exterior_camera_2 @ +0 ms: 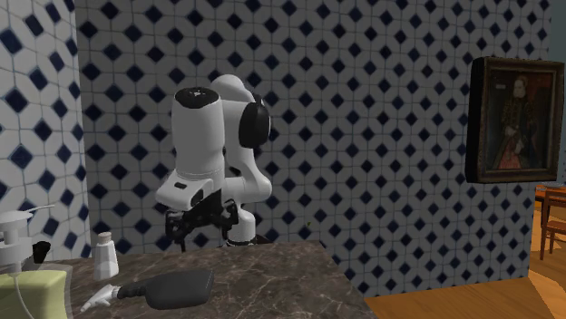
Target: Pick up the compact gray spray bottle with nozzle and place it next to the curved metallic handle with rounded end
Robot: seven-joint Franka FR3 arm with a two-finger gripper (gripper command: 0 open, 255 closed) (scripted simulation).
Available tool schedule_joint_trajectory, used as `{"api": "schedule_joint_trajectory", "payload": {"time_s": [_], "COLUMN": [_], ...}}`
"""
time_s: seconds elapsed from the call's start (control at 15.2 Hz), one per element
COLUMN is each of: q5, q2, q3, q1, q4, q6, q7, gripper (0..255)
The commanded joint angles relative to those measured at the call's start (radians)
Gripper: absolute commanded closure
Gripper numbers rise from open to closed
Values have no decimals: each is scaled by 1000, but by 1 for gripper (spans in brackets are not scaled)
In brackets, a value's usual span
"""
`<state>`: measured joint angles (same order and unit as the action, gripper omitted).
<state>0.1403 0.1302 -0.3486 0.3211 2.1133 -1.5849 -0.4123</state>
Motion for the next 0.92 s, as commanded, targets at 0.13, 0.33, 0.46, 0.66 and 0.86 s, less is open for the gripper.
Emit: {"api": "schedule_joint_trajectory", "payload": {"time_s": [0.13, 0.33, 0.46, 0.66, 0.86], "q5": [88, 119, 111, 62, 55], "q2": [158, 212, 213, 179, 157], "q3": [-70, -167, -250, -367, -379], "q1": [22, 31, 22, -16, -20], "q4": [186, 265, 288, 284, 310], "q6": [-188, -328, -419, -512, -557], "q7": [-379, -692, -919, -1199, -1207], "gripper": [0, 0, 0, 0, 0]}}
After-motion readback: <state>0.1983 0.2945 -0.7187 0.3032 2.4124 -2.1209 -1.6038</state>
